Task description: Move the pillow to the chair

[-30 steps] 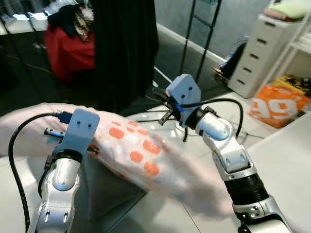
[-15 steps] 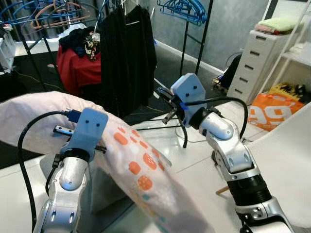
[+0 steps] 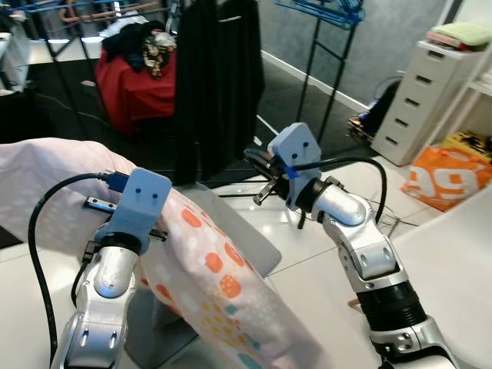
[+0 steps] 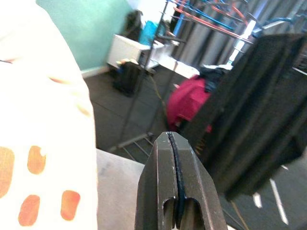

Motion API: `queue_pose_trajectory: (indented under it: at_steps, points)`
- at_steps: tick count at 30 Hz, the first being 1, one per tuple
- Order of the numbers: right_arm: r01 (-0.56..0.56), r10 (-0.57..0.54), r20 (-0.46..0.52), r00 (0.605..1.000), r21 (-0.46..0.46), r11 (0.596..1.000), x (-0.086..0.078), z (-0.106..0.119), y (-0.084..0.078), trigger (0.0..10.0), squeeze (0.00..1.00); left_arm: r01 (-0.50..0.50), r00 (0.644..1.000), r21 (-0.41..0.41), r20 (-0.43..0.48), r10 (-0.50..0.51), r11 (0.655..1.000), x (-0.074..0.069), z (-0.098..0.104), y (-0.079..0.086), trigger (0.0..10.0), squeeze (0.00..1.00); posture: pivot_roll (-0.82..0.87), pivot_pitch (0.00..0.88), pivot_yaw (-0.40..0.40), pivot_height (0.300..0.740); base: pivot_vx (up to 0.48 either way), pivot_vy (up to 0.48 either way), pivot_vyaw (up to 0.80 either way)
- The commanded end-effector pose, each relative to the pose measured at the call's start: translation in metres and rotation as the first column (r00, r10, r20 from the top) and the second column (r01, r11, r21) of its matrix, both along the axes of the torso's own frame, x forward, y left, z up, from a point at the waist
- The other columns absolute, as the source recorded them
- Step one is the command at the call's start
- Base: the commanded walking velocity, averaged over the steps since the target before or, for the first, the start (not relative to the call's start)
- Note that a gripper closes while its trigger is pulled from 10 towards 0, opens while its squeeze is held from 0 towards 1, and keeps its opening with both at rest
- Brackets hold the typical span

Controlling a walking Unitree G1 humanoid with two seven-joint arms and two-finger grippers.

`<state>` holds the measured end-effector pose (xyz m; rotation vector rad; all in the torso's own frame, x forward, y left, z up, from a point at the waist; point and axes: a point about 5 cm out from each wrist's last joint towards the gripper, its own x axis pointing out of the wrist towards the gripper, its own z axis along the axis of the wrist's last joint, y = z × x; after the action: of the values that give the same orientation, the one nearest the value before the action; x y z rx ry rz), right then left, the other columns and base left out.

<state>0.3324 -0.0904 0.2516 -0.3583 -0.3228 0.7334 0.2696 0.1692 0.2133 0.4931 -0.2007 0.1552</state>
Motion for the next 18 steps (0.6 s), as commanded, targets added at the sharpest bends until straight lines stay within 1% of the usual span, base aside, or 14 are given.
queue_pose_trajectory:
  at_steps: [1, 2, 3, 6, 8, 9, 11, 12, 13, 14, 17, 18]
  points:
    - [-0.029, 0.029, -0.016, 0.999, -0.005, 1.0, -0.004, -0.002, 0.001, 10.0, 0.0, -0.027, 0.996, 0.02, 0.081, 0.026, 0.999, 0.001, 0.018, 0.004, 10.0, 0.0, -0.19, 0.043, -0.037, 0.699, 0.0, 0.0, 0.8]
    - [-0.029, 0.029, -0.016, 0.999, -0.005, 1.0, -0.004, -0.002, 0.001, 10.0, 0.0, -0.027, 0.996, 0.02, 0.081, 0.026, 0.999, 0.001, 0.018, 0.004, 10.0, 0.0, -0.19, 0.043, -0.037, 0.699, 0.0, 0.0, 0.8]
    - [-0.069, 0.068, -0.03, 0.997, -0.023, 0.997, -0.008, -0.005, 0.005, 10.0, 0.0, -0.065, 0.994, 0.021, 0.091, 0.063, 0.998, 0.003, 0.022, 0.011, 10.0, 0.0, -0.19, 0.044, -0.037, 0.699, 0.0, 0.0, 0.8]
    - [-0.082, 0.081, -0.034, 0.996, -0.029, 0.996, -0.009, -0.006, 0.006, 10.0, 0.0, -0.076, 0.993, 0.018, 0.095, 0.074, 0.997, 0.004, 0.024, 0.013, 10.0, 0.0, -0.19, 0.044, -0.037, 0.699, 0.0, 0.0, 0.8]
    - [-0.119, 0.118, -0.046, 0.992, -0.035, 0.992, -0.013, -0.008, 0.009, 10.0, 0.0, -0.109, 0.988, 0.007, 0.108, 0.107, 0.994, 0.005, 0.028, 0.021, 10.0, 0.0, -0.2, 0.045, -0.035, 0.699, 0.0, 0.0, 0.8]
    - [-0.119, 0.118, -0.046, 0.992, -0.035, 0.992, -0.013, -0.008, 0.009, 10.0, 0.0, -0.109, 0.988, 0.007, 0.108, 0.107, 0.994, 0.005, 0.028, 0.021, 10.0, 0.0, -0.2, 0.045, -0.035, 0.699, 0.0, 0.0, 0.8]
    - [-0.154, 0.152, -0.057, 0.987, -0.038, 0.987, -0.017, -0.009, 0.011, 10.0, 0.0, -0.144, 0.984, 0.015, 0.112, 0.142, 0.989, 0.004, 0.031, 0.03, 10.0, 0.0, -0.2, 0.044, -0.036, 0.699, 0.0, 0.0, 0.8]
    - [-0.154, 0.152, -0.057, 0.987, -0.038, 0.987, -0.017, -0.009, 0.011, 10.0, 0.0, -0.144, 0.984, 0.015, 0.112, 0.142, 0.989, 0.004, 0.031, 0.03, 10.0, 0.0, -0.2, 0.044, -0.036, 0.699, 0.0, 0.0, 0.8]
    - [-0.171, 0.168, -0.062, 0.984, -0.038, 0.985, -0.019, -0.009, 0.012, 10.0, 0.0, -0.161, 0.981, 0.016, 0.112, 0.159, 0.987, 0.004, 0.031, 0.035, 10.0, 0.0, -0.2, 0.044, -0.035, 0.699, 0.0, 0.0, 0.8]
    - [-0.171, 0.168, -0.062, 0.984, -0.038, 0.985, -0.019, -0.009, 0.012, 10.0, 0.0, -0.161, 0.981, 0.016, 0.112, 0.159, 0.987, 0.004, 0.031, 0.035, 10.0, 0.0, -0.2, 0.044, -0.035, 0.699, 0.0, 0.0, 0.8]
    - [-0.207, 0.204, -0.074, 0.976, -0.039, 0.978, -0.022, -0.01, 0.014, 10.0, 0.0, -0.2, 0.974, 0.019, 0.114, 0.197, 0.98, 0.002, 0.033, 0.045, 10.0, 0.0, -0.19, 0.038, -0.036, 0.699, 0.0, 0.0, 0.8]
    - [-0.207, 0.204, -0.074, 0.976, -0.039, 0.978, -0.022, -0.01, 0.014, 10.0, 0.0, -0.2, 0.974, 0.019, 0.114, 0.197, 0.98, 0.002, 0.033, 0.045, 10.0, 0.0, -0.19, 0.038, -0.036, 0.699, 0.0, 0.0, 0.8]
